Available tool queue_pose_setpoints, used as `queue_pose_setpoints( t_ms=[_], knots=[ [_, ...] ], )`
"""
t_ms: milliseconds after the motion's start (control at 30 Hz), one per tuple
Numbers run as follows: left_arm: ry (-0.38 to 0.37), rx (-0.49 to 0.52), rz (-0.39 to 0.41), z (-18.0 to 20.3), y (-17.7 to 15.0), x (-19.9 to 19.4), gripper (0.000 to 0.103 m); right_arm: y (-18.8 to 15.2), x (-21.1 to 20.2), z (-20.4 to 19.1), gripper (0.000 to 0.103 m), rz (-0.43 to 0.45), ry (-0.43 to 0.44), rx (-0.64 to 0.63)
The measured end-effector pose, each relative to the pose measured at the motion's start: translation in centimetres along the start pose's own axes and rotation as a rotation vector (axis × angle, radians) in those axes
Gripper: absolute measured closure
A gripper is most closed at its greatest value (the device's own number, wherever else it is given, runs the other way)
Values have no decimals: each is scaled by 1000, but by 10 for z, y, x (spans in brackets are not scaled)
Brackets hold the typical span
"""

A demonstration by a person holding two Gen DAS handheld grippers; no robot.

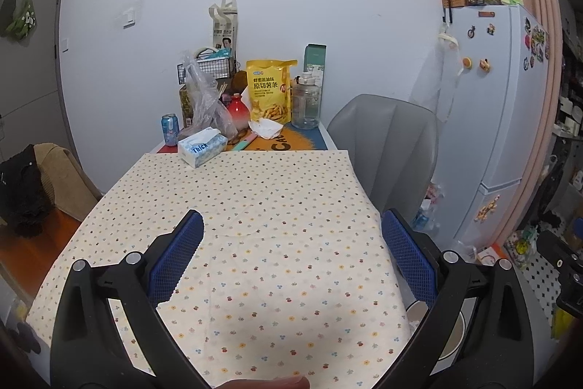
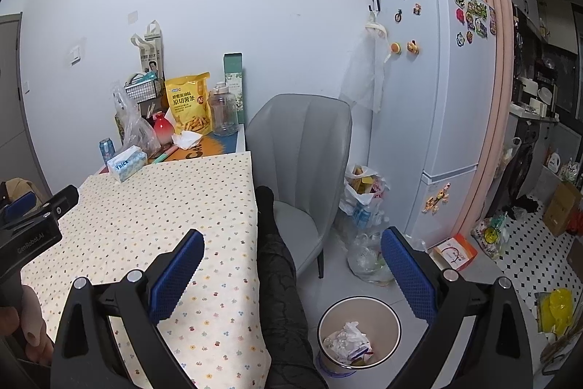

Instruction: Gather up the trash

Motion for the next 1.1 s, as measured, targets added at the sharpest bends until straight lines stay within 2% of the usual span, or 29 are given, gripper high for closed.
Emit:
queue_pose_setpoints(
  t_ms=[1100],
  knots=[
    [14,-16,1,-10,-3,-3,6,-3,-6,-6,8,1,-8,-7]
  ],
)
Point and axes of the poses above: each gripper's, at about its wrist camera, not at the fingertips, and x roughly the way its jaws point, z to its right, y to its top, the point moved 5 cm from there along x, roughly the way its jaws point, and after that the axes turned 11 degrees about y, right-handed, at the moved point
